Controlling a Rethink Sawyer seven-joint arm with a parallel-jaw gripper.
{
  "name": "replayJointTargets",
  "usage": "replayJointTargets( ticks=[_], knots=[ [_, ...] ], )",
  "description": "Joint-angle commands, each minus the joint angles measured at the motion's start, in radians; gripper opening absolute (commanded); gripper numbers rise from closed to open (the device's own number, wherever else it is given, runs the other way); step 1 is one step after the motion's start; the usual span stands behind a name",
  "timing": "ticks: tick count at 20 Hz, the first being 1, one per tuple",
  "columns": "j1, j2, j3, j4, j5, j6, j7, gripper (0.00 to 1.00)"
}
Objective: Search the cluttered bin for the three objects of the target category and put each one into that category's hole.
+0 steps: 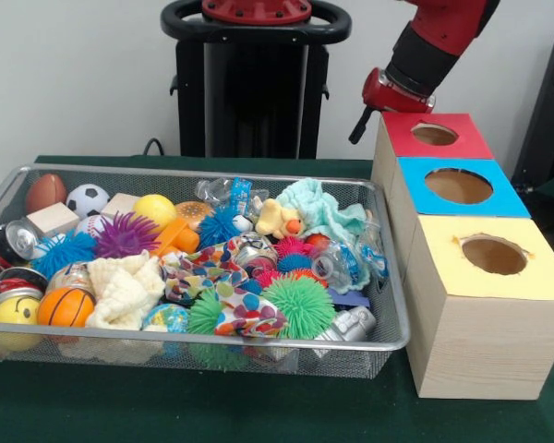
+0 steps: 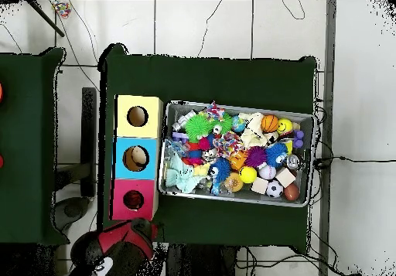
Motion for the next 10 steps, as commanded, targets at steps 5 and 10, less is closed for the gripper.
replayJointTargets(
  ticks=[5,10],
  knots=[
    [-0.079,-0.051,0.087,-0.213,-0.017,0.020,0.016,1.00],
    [-0.090,-0.038,0.104,-0.234,-0.027,0.019,0.016,1.00]
  ],
)
